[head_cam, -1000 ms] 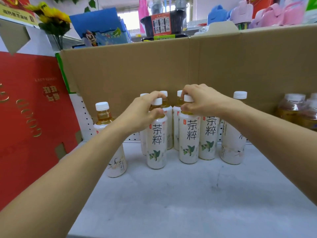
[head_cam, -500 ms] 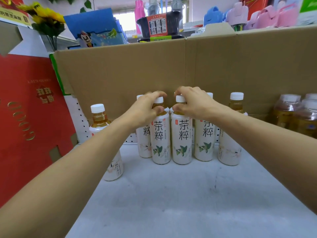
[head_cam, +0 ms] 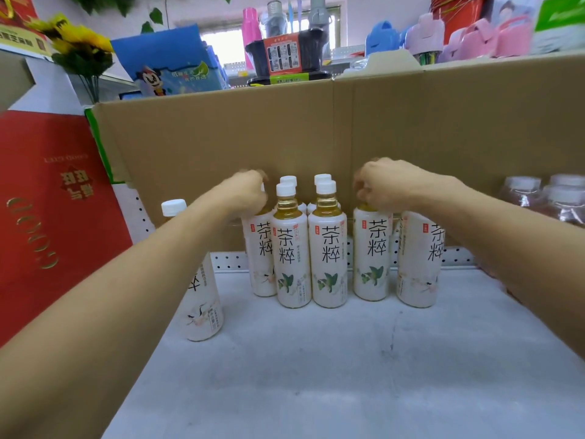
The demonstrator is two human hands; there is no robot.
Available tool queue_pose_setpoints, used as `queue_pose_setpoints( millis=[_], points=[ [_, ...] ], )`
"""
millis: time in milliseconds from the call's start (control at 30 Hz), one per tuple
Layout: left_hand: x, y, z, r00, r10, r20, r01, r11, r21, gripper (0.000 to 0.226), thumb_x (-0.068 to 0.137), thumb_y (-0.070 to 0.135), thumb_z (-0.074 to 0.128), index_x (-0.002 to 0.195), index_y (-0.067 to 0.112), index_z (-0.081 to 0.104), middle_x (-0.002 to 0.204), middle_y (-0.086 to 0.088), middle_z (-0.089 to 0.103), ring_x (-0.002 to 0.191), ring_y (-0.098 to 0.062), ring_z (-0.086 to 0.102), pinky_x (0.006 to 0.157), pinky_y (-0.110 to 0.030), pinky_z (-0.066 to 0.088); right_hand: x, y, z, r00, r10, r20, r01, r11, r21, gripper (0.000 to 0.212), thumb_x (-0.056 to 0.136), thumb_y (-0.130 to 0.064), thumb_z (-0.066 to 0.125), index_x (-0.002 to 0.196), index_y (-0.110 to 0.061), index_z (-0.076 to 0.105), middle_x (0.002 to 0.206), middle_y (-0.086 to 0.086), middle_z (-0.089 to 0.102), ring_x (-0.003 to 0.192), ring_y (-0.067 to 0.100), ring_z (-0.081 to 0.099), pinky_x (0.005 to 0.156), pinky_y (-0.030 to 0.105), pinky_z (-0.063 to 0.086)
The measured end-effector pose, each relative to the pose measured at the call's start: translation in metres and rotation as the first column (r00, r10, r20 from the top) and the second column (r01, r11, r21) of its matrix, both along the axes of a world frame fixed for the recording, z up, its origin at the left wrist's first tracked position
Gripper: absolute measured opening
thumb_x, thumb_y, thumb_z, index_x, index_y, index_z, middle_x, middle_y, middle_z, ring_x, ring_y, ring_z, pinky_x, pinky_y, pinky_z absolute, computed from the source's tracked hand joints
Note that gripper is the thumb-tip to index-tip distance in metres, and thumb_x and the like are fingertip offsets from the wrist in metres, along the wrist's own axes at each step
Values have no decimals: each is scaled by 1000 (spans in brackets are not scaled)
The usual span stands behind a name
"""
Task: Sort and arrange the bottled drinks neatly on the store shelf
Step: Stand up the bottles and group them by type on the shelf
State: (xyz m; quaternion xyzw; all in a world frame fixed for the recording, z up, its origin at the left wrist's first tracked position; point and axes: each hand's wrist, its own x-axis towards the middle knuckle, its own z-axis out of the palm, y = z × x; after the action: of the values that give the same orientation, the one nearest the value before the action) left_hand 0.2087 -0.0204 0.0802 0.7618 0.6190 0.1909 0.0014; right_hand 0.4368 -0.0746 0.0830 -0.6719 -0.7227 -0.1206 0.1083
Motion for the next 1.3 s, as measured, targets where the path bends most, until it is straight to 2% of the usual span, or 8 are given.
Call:
queue_pose_setpoints(
  millis=[100,300,667,900,1000,1100,1200,1300],
  points=[
    [-8,-5,2,998,1,-62,1,1000,24,39,99,20,56,137,16,50,137,-13,54,118,-32,55,80,-33,44,3,-6,-3,998,28,-62,-28,1000,2,23,97,-17,54,118,-13,63,123,12,57,100,31,60,86,44,53],
    [-22,-45,2,979,16,-204,10,992,125,31,99,21,58,129,14,58,135,-11,55,123,-30,51,88,-35,41,15,-26,-7,964,99,-246,-84,994,72,25,92,-25,65,114,-13,58,115,7,58,103,28,57,88,44,49],
    [-15,-70,5,944,-325,-60,326,945,21,33,98,26,60,130,29,58,117,4,51,95,-15,51,83,-30,39,-25,-42,-10,866,330,-375,-300,944,138,17,90,-28,69,104,-20,65,102,-5,60,90,11,57,68,21,43],
    [-14,-74,-7,930,-366,28,362,927,98,35,100,23,57,134,29,55,118,4,53,93,-10,54,82,-27,41,-37,-47,-24,840,359,-406,-289,930,225,29,92,-35,65,119,-24,63,111,-3,60,99,14,57,88,35,50],
    [-14,-79,-27,908,-399,124,371,906,202,45,100,23,55,144,27,46,126,5,50,104,-14,54,92,-31,46,-29,-51,-41,838,378,-394,-245,905,347,39,96,-43,56,132,-29,55,118,-3,55,110,13,49,93,34,44],
    [-25,-86,-58,891,-449,63,328,734,595,47,96,19,59,142,16,48,136,-2,50,120,-17,50,104,-32,42,-5,-53,-71,852,344,-394,18,734,679,53,93,-42,57,141,-22,45,138,3,45,126,19,37,101,32,30],
    [-53,-89,-89,912,-346,219,26,582,813,53,92,18,62,142,10,46,143,-9,46,134,-24,39,115,-33,27,36,-48,-103,631,264,-730,330,759,561,82,84,-40,72,150,-17,28,150,5,31,139,19,26,111,33,23],
    [-79,-86,-112,637,-249,730,-206,857,472,71,89,30,69,148,16,33,143,-3,41,137,-19,36,112,-32,30,68,-32,-127,302,38,-952,275,953,125,106,76,-37,83,155,-21,14,157,6,30,142,24,32,116,47,29]
  ],
)
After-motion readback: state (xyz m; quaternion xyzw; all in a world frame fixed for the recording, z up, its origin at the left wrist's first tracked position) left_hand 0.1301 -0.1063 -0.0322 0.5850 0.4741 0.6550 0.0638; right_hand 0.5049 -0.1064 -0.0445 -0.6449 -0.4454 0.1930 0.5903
